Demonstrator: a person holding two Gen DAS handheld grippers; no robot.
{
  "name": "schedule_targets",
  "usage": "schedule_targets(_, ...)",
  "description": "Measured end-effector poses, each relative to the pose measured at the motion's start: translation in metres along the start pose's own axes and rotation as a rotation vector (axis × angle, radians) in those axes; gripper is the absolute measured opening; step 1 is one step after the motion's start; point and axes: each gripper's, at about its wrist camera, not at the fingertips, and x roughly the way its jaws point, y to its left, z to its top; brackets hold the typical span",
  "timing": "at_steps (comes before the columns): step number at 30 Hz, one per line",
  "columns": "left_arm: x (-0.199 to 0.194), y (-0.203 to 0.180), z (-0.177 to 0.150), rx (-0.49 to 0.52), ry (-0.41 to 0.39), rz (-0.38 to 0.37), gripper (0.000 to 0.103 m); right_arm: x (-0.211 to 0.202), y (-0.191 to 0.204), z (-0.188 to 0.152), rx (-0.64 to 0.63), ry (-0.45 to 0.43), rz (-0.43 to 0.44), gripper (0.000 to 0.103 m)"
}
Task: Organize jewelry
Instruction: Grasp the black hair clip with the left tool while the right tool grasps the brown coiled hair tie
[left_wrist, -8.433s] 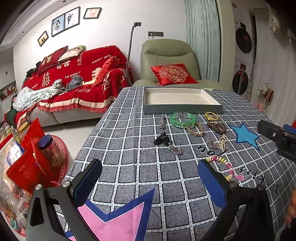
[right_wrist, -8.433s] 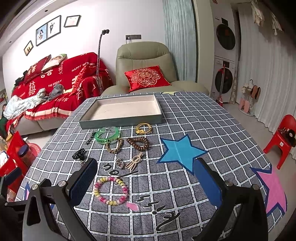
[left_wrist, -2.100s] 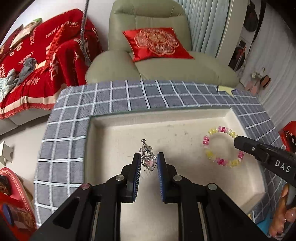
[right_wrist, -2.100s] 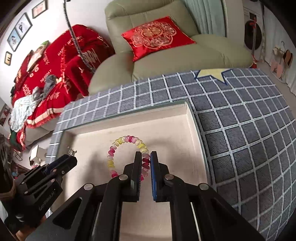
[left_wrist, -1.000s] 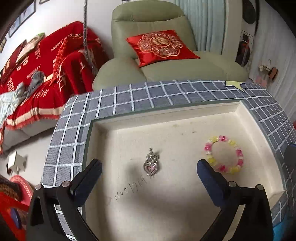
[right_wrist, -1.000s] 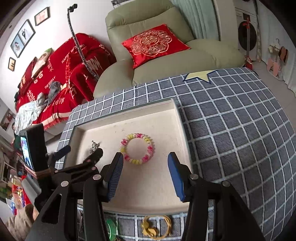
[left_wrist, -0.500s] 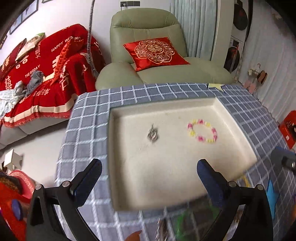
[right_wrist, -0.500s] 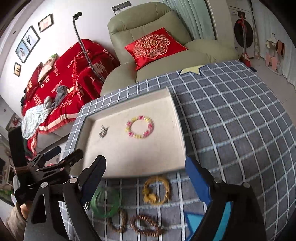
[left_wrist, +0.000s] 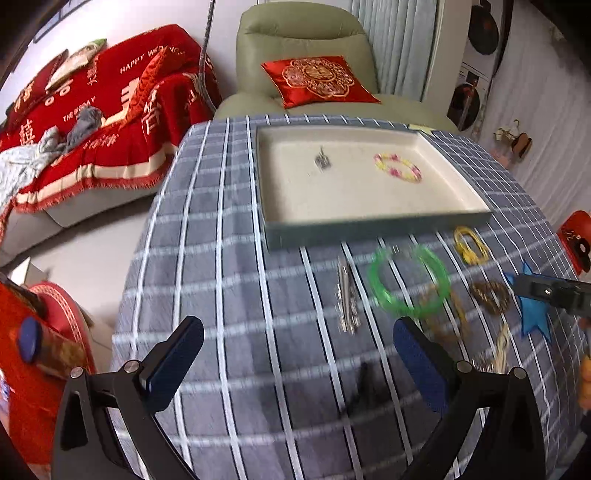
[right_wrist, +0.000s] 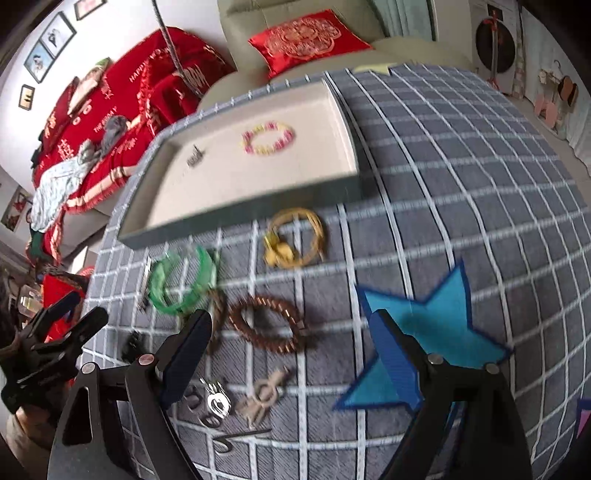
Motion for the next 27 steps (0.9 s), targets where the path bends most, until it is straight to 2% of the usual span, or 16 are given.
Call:
schedule_targets(8, 0.001, -0.019, -0.028, 0.050, 0.019, -0.012, 0.103, 0.010, -0.007, -0.011, 0.003, 0.029, -0.064, 0.090)
schedule_targets(16, 0.008, -0.020, -0.034, 0.034, 0.037, -0.014, 0.103, 0.011, -0.010, -0.011, -0.020, 0.021, -0.111, 0.090)
schedule_targets(23, 0.012, -0.025, -0.039, 0.051, 0.042, -0.012, 0.103, 0.019, 0.007, -0.007, -0.082, 0.013, -0.152, 0.089)
schedule_targets(25, 0.016, -0.026, -0.040, 0.054, 0.061, -0.007, 0.097, 0.022, 0.012, -0.008, -0.112, 0.011, -0.160, 0.087)
schedule_targets(26, 0.018, -0.026, -0.041, 0.051, 0.066, -0.004, 0.097, 0.022, 0.014, -0.008, -0.124, 0.004, -0.156, 0.084)
schedule_targets(27, 0.019, -0.026, -0.042, 0.048, 0.067, -0.004, 0.092, 0.021, 0.016, -0.007, -0.131, -0.001, -0.154, 0.081)
